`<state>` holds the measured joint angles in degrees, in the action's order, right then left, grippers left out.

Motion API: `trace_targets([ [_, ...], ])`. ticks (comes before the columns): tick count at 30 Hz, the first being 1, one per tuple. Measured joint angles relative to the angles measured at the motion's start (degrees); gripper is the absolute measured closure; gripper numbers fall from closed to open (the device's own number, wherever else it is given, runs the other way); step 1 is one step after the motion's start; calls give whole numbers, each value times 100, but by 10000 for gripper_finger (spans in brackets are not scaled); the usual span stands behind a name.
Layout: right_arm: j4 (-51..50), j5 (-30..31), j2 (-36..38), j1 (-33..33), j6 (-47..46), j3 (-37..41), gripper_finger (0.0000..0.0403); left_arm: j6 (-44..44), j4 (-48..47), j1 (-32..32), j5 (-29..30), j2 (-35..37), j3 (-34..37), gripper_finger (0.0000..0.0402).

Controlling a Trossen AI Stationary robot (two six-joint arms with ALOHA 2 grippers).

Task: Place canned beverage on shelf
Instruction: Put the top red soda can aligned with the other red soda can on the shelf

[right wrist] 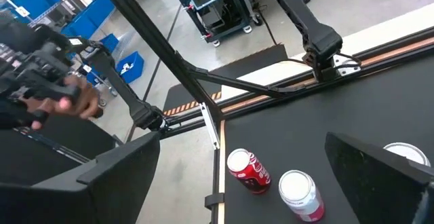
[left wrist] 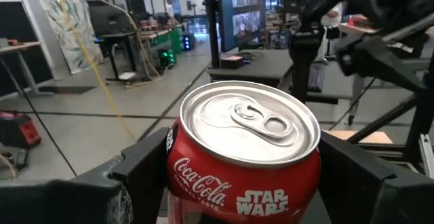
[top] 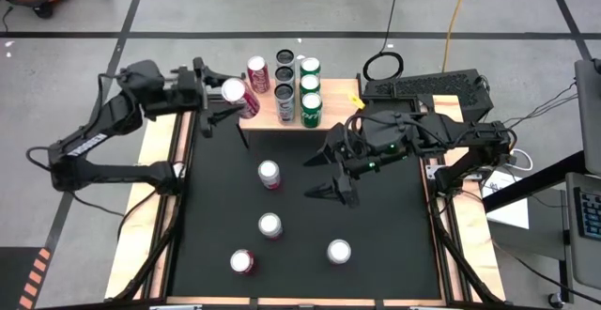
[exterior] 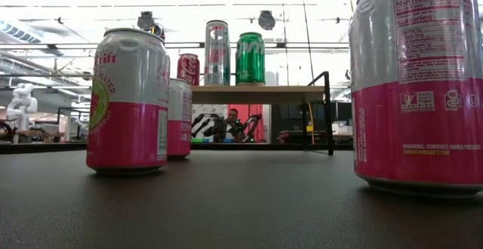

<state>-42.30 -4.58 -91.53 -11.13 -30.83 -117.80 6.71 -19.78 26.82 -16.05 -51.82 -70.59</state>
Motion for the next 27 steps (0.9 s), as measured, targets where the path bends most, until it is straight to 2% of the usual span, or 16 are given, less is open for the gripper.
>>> trace_targets([
  [5, 1, 0, 0, -77, 7, 2, 3, -322, -136, 1011, -1099, -179, 0, 102],
  [9, 0, 0, 0, -103, 42, 2, 3, -520, -381, 1352, -1684, -423, 9, 102],
  [16, 0, 2, 0, -99, 44, 3, 3, -838, -98, 1341, -1787, -518, 9, 102],
  [27, 0, 29, 0, -97, 151, 4, 3, -1081, -131, 1341, -1242, -497, 9, 102],
])
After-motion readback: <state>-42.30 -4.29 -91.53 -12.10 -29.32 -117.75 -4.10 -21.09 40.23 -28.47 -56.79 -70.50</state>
